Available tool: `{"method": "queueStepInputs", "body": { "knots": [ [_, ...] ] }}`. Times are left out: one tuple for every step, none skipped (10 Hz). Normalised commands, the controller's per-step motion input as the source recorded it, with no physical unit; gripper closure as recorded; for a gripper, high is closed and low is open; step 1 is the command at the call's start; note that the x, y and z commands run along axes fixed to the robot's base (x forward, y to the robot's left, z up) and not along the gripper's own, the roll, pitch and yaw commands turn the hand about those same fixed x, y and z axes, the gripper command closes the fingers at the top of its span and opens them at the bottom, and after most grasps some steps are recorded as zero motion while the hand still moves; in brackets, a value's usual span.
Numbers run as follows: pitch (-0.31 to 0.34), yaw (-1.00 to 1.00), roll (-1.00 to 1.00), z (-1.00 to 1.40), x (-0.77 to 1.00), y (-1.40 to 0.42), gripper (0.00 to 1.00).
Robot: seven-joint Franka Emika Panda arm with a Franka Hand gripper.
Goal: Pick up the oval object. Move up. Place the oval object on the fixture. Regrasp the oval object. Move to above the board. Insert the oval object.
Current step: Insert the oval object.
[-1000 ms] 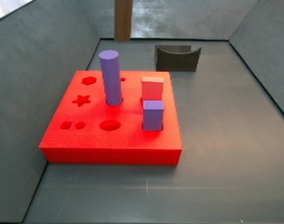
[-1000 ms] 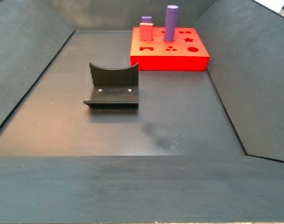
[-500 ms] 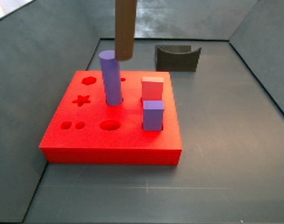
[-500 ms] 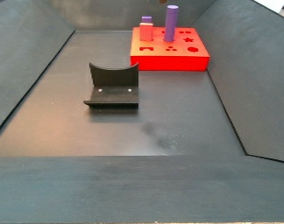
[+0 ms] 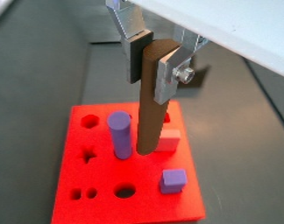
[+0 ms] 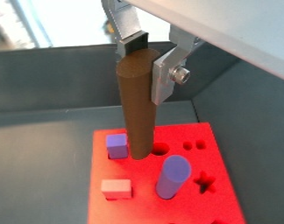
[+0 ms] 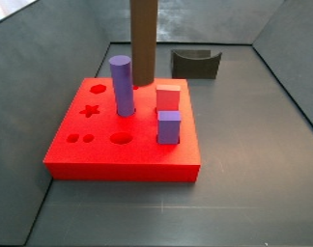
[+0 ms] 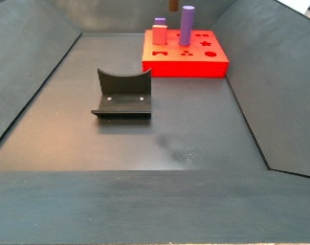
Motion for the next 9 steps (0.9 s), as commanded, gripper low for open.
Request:
{"method": "queueStepInputs", "body": {
  "knots": [
    [-0.011,-1.0,0.0,-0.05,0.0,0.0,1.0],
    [0.003,-1.0,0.06,0.0,-0.03,0.0,1.0],
    [0.074,-0.95,0.11,0.0,-0.09,0.0,1.0],
    [0.154,-0.89,0.12,0.0,-0.13,0.0,1.0],
    [0.183,-0.87,0.13,0.0,-0.14,-0.01,1.0],
    [0.174,-0.88,0.13,0.0,-0.14,0.0,1.0],
    [0.099,-1.0,0.0,-0.36,-0.03,0.0,1.0],
    [0.0,-0.93,-0.09,-0.49,0.0,-0.03,1.0],
    [0.0,-0.63,-0.18,-0.44,-0.09,-0.29,1.0]
  ]
}}
